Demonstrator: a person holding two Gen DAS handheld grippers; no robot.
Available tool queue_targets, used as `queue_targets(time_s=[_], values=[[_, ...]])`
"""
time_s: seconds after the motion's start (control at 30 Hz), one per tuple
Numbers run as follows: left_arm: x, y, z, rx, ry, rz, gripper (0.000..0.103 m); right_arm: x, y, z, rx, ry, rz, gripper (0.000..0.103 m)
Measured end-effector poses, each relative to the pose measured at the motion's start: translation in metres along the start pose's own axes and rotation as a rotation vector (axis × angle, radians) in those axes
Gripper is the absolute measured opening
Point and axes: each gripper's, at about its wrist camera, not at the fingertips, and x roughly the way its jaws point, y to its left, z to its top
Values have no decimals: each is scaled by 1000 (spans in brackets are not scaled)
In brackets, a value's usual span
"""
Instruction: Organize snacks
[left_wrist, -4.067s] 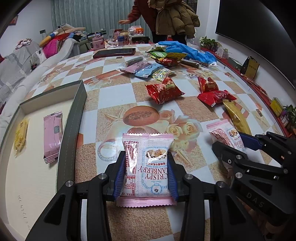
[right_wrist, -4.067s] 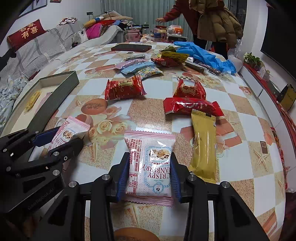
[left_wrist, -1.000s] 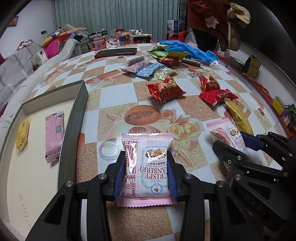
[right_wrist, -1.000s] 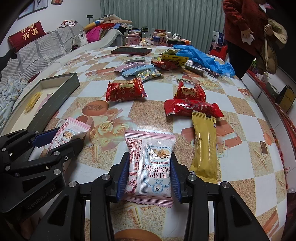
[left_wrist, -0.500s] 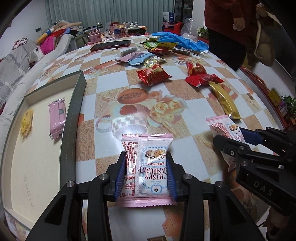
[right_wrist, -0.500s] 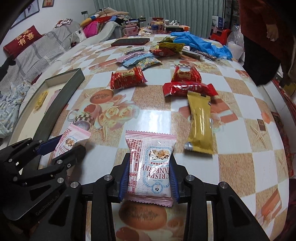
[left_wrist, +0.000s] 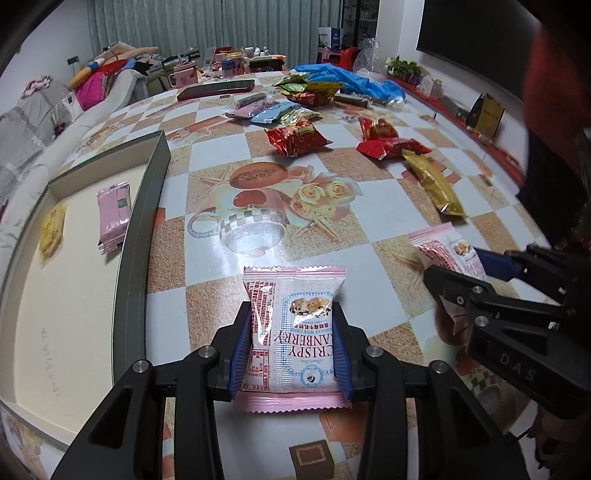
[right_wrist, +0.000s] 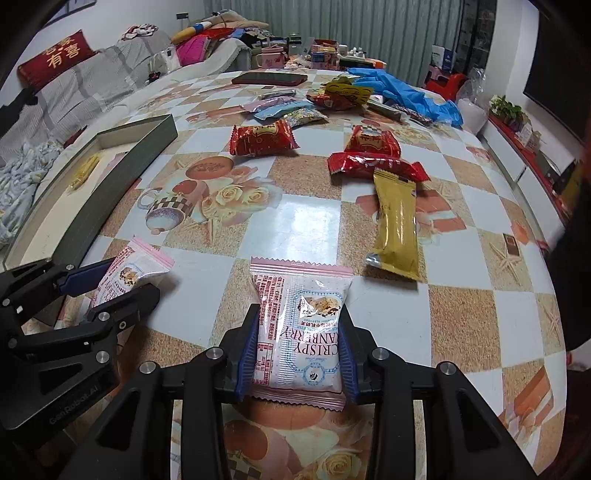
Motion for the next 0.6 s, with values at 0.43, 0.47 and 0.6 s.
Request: queue_targets(time_s=[0.43, 0.47, 0.6], values=[[-11, -14, -21, 24, -7, 55, 42, -19, -9, -25, 82, -57, 55, 39], [-11, -13, -21, 18, -6, 51, 42, -15, -10, -28, 85, -50, 58, 39], [-11, -14, -22, 23, -14, 62, 42, -15, -6, -29, 59, -61, 35, 39]])
